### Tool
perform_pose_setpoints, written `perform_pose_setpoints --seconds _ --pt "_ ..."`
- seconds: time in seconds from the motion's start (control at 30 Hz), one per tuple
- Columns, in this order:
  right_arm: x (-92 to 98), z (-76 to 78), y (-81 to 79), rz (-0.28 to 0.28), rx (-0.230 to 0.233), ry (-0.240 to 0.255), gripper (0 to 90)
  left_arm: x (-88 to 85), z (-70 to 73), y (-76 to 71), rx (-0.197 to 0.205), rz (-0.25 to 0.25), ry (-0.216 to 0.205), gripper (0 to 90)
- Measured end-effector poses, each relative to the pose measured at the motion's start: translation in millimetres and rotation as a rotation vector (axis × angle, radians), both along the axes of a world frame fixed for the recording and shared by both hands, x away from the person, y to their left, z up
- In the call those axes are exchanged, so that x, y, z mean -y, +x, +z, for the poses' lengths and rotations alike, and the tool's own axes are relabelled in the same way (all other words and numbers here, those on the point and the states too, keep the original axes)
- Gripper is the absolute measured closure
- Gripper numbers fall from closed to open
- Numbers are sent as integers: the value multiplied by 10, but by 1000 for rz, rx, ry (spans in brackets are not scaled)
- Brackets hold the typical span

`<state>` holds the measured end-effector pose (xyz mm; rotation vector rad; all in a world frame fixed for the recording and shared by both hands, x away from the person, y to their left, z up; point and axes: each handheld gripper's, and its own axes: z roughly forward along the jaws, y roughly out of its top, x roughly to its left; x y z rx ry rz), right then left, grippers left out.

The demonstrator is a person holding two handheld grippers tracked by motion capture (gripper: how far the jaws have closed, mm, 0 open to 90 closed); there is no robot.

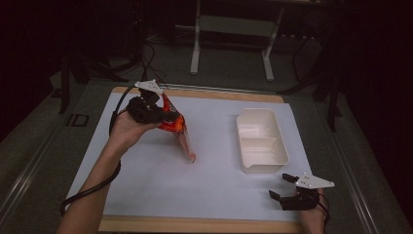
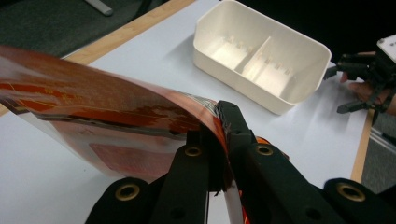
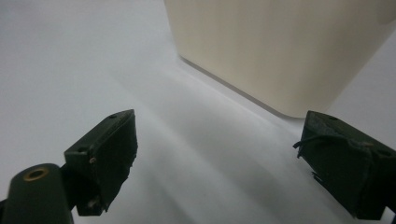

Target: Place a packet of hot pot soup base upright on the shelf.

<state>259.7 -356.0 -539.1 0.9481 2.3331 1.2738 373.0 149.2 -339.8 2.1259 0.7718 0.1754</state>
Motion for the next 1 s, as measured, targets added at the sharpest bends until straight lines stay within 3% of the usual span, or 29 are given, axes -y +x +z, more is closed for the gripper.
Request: perform_pose_setpoints --seconds 0.77,1.0 --pt "1 -1 3 8 -4 3 115 559 308 110 16 -180 65 900" --pt "4 0 6 12 -7 4 115 698 413 160 20 -215 55 900"
